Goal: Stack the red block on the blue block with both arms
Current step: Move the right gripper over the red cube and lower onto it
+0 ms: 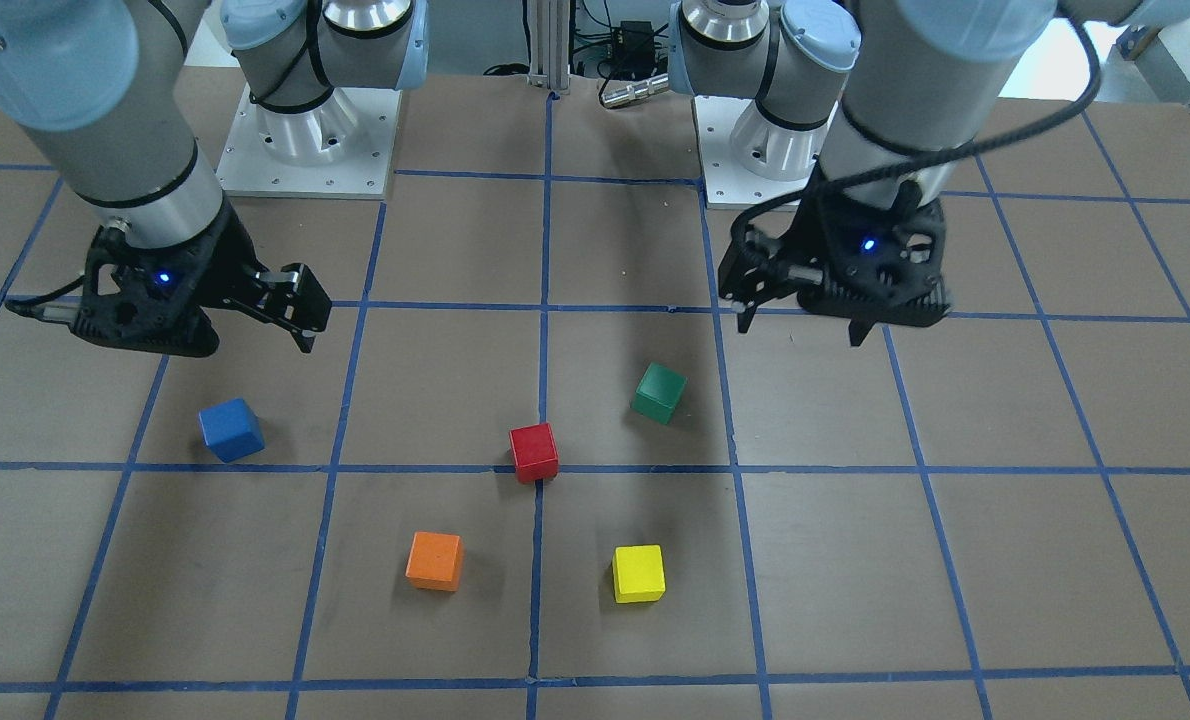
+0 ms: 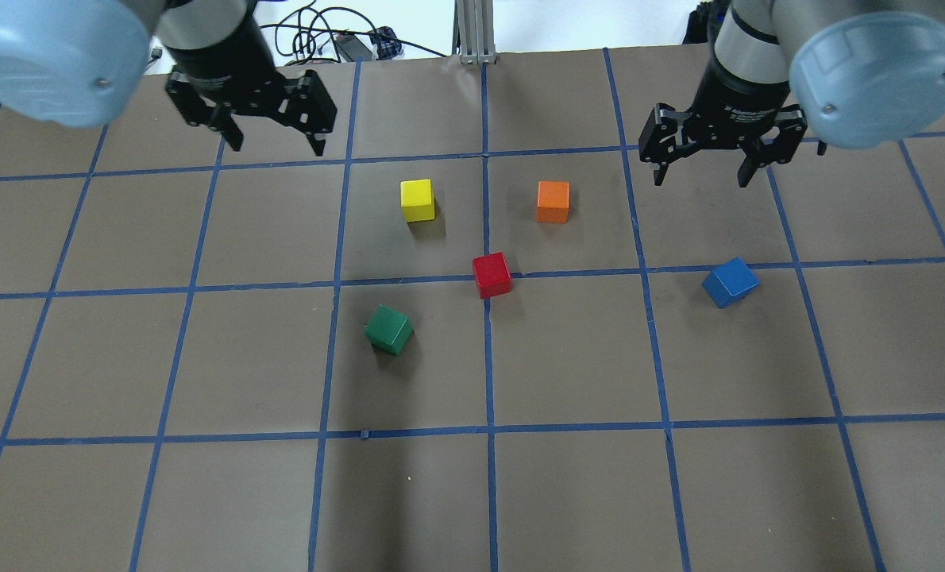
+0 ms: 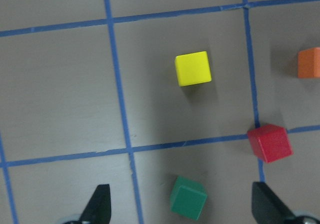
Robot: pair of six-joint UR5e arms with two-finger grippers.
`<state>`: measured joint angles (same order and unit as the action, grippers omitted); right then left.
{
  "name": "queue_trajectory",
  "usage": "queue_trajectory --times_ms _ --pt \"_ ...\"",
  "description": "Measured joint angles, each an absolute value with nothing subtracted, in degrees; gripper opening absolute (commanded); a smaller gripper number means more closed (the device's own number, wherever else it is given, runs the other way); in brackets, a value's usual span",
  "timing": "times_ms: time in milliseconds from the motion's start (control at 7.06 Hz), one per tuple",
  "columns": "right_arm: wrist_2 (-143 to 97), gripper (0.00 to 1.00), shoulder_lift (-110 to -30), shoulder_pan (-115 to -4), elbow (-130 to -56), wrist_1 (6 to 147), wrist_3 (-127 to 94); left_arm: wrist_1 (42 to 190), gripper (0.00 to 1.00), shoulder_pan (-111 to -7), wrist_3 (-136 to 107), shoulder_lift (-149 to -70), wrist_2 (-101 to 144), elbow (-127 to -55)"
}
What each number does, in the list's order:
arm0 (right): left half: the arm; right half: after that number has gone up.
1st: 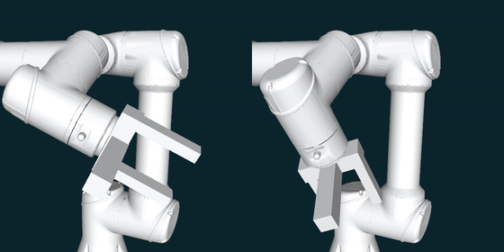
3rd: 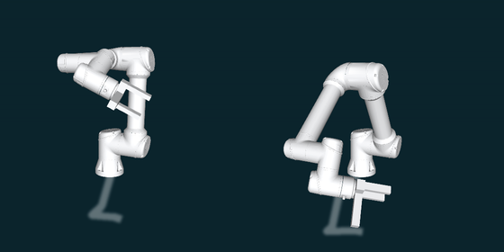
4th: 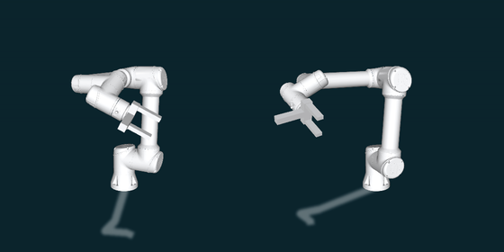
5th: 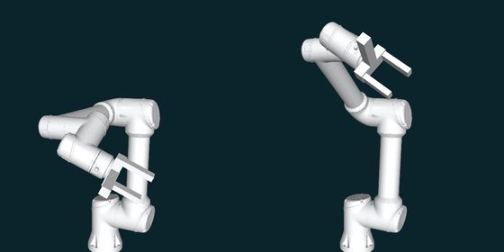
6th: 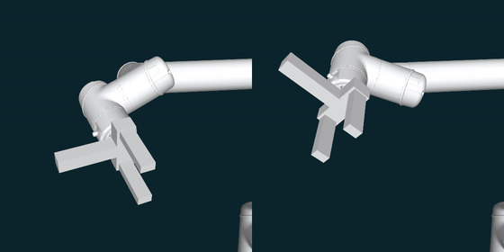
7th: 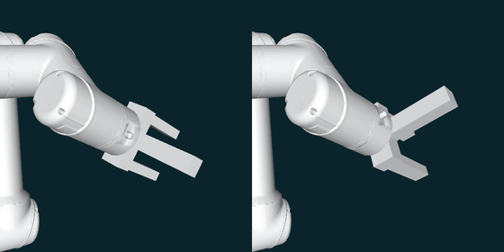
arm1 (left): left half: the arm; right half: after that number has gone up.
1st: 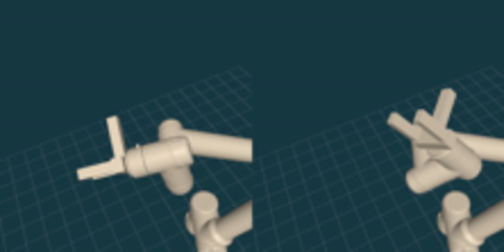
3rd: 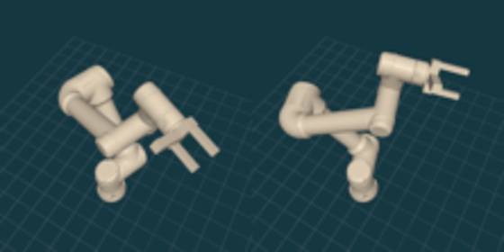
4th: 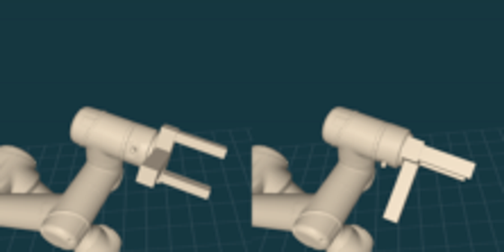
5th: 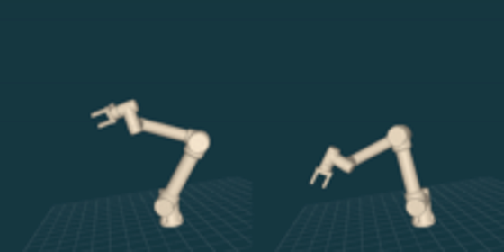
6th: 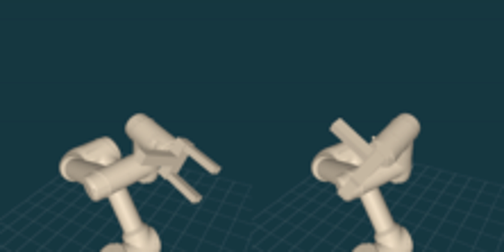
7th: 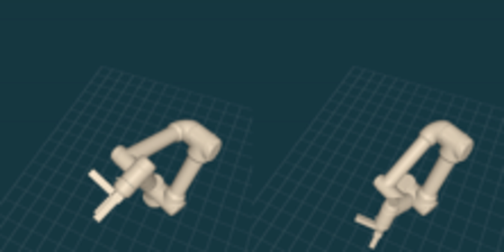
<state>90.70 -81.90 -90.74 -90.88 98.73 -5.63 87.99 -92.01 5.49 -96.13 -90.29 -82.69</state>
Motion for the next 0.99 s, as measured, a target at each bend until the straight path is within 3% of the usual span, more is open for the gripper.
queue_trajectory --times_ms 283,992 --pt "90.3 1.00 -77.9 -94.7 -90.7 103.7 -7.7 89.4 1.00 -90.1 6.8 -90.7 -90.0 -85.6" --pt "90.1 1.00 -69.3 -103.2 -91.1 111.4 -9.1 85.2 1.00 -89.9 0.7 -90.8 -90.4 -88.2"
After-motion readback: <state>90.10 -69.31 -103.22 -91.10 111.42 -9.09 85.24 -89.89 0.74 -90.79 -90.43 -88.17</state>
